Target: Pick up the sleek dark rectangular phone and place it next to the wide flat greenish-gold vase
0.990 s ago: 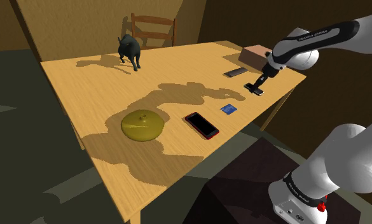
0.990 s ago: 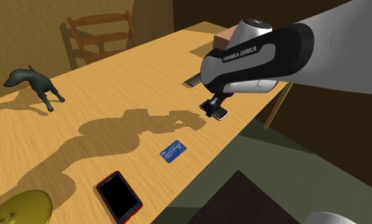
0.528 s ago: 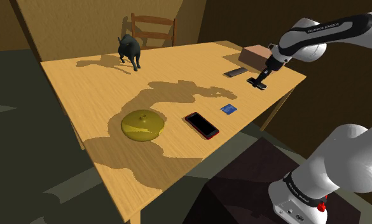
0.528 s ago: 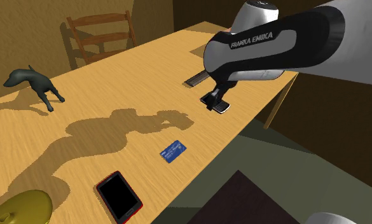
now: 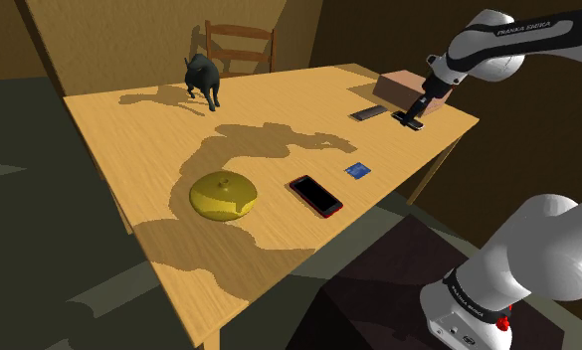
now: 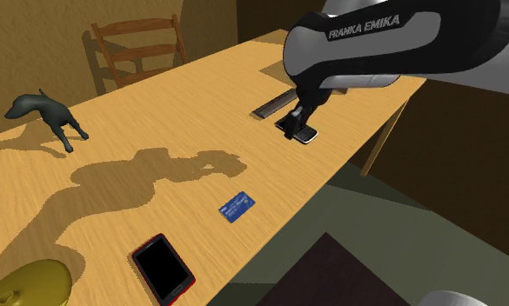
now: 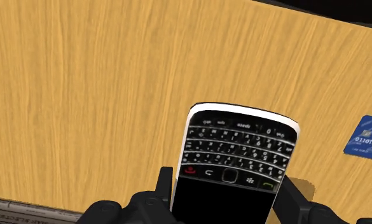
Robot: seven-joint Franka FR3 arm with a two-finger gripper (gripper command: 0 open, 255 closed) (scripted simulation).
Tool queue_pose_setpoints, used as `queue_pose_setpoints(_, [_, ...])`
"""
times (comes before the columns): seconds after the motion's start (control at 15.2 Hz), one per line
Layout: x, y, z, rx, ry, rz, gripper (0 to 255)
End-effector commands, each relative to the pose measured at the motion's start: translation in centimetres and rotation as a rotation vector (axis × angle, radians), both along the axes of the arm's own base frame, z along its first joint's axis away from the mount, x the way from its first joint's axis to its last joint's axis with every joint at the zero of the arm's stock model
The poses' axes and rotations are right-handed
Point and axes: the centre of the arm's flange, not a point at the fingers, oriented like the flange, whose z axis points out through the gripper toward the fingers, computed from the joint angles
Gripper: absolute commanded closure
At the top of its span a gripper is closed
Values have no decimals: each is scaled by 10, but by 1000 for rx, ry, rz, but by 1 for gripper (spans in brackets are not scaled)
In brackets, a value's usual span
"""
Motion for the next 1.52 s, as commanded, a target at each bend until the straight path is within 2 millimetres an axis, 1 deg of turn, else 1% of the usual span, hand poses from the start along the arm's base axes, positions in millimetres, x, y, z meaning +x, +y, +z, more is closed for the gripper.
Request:
queue_pose_setpoints(0.0, [0,0,11,0,0,0,255])
queue_pose_setpoints(1.45, [79,280,11,0,0,0,255])
